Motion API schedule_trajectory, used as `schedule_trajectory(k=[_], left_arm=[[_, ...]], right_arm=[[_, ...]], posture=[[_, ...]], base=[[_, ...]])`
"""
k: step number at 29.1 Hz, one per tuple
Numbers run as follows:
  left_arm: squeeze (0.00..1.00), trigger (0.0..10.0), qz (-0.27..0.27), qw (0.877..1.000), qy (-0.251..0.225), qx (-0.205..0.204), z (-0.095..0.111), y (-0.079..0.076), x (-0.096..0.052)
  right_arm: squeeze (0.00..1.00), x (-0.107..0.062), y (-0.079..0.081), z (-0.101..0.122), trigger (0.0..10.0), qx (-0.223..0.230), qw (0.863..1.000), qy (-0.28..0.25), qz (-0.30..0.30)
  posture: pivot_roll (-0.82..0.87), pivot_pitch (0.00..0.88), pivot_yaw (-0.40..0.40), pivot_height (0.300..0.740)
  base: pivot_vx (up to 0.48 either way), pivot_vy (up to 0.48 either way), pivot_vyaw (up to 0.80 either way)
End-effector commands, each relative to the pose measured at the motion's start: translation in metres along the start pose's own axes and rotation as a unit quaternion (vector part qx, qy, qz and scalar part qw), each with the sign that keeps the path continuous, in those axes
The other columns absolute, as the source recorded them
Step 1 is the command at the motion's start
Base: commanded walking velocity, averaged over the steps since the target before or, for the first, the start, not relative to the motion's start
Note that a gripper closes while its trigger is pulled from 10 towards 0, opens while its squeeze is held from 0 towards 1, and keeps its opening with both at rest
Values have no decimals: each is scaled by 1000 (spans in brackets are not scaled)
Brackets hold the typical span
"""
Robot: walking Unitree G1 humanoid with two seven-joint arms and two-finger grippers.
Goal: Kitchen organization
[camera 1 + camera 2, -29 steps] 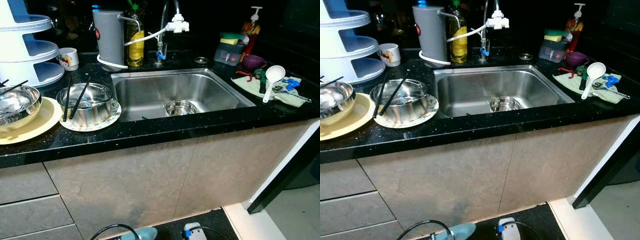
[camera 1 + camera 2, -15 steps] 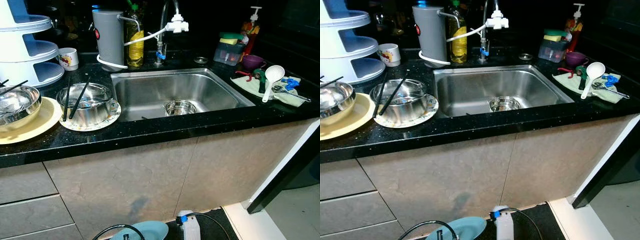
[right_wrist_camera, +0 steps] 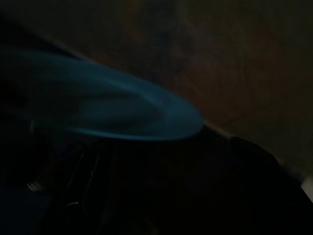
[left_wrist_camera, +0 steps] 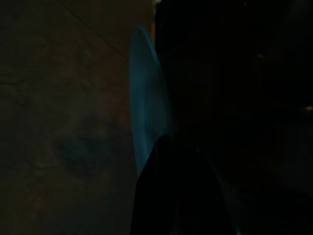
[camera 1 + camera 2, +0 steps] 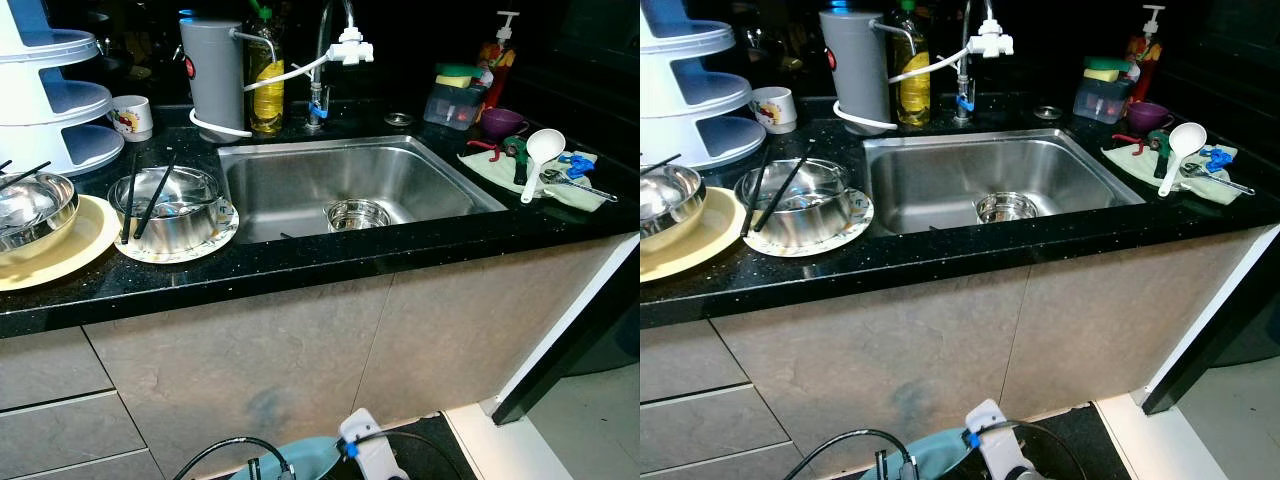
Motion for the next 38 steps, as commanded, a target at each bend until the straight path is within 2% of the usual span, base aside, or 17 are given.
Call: schedule_trajectory(k=[1,2,3,5,11,17,19,21,23,25,26,27,38], left_arm=[[0,10000,-22,1000,8,-9,-7,-11,-5],[0,10000,-22,1000,8,-9,-7,-11,-5],[0,10000,-25,1000,6,-9,-7,-11,-5],[0,10000,-33,999,-1,2,-5,-9,-6],[0,10000,-30,999,-22,17,3,0,-5],[0,10000,-27,998,-59,22,17,8,-3],[0,10000,-26,997,-70,24,21,9,-3],[0,10000,-19,995,-94,30,28,11,-4],[0,10000,-19,995,-94,30,28,11,-4],[0,10000,-15,994,-106,32,29,12,-8],[0,10000,-15,994,-106,32,29,12,-8],[0,10000,-17,992,-120,35,28,10,-15],[0,10000,-44,986,-150,52,26,1,-31]], right_arm=[[0,0,11,8,10000,-72,997,-23,25],[0,0,11,8,10000,-72,997,-23,25],[0,0,22,6,10000,-137,989,-27,48],[0,-1,34,5,10000,-215,973,-32,75],[0,0,41,10,10000,-279,954,-49,97],[0,-1,42,11,10000,-282,952,-51,105],[0,-1,41,10,10000,-273,955,-49,103],[0,-1,34,9,10000,-238,967,-45,82],[0,-1,34,9,10000,-238,967,-45,82],[0,-2,25,9,10000,-194,978,-43,62],[0,-2,25,9,10000,-194,978,-43,62],[0,-4,22,7,10000,-173,982,-43,56],[0,-5,29,2,10000,-172,982,-41,66]], posture=[[-40,95,-68,740],[-40,95,-68,740],[-45,95,-66,740],[-43,95,-66,740],[-40,94,-66,740],[-40,92,-65,740],[-39,91,-67,740],[-39,91,-67,740],[-39,91,-67,740],[-38,89,-66,740],[-38,89,-66,740],[-38,89,-66,740],[-39,90,-66,740]], base=[[0,0,0],[0,0,0],[0,0,0],[0,0,0],[0,0,0],[0,0,0],[0,0,0],[0,0,0],[0,0,0],[0,0,0],[0,0,0],[0,0,0],[0,0,0]])
Point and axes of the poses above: a point about 5 cm out from each wrist's last joint towards the gripper, its own x axis pointing out of the wrist towards the gripper, its own z axis along the axis of the wrist's last joint, y = z × x, the point moved 5 cm from there along x, pointing out of the wrist towards the gripper, and after that the axes turned 3 degrees about -x, right-handed, at the moved point
